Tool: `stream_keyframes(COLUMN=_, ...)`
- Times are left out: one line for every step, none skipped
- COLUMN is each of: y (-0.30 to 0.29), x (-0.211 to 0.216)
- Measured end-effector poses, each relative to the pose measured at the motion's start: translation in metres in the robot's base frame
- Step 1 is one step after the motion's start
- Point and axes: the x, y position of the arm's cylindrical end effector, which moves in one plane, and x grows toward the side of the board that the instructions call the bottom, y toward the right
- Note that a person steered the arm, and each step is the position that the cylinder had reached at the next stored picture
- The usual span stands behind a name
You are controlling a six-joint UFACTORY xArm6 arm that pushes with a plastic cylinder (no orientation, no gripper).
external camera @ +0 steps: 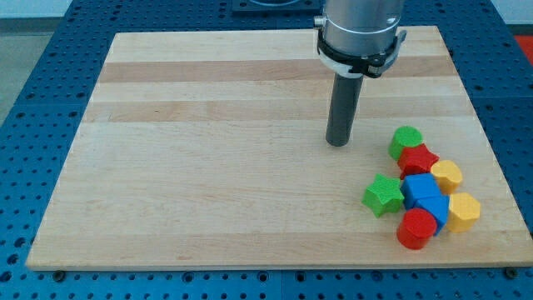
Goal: Slightly move the green circle above the red star
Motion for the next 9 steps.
stream_keyframes(y=0.000, x=0.000)
stream_keyframes(y=0.000, x=0.000)
stream_keyframes(y=0.026, x=-0.029)
stream_keyframes(y=0.031, x=-0.033)
stream_keyframes(y=0.060, x=-0.043)
stream_keyframes(y=0.116, x=-0.040)
stream_keyframes(y=0.121, x=-0.021)
stream_keyframes(y=0.121, x=0.014)
stream_keyframes(y=0.121, x=0.004)
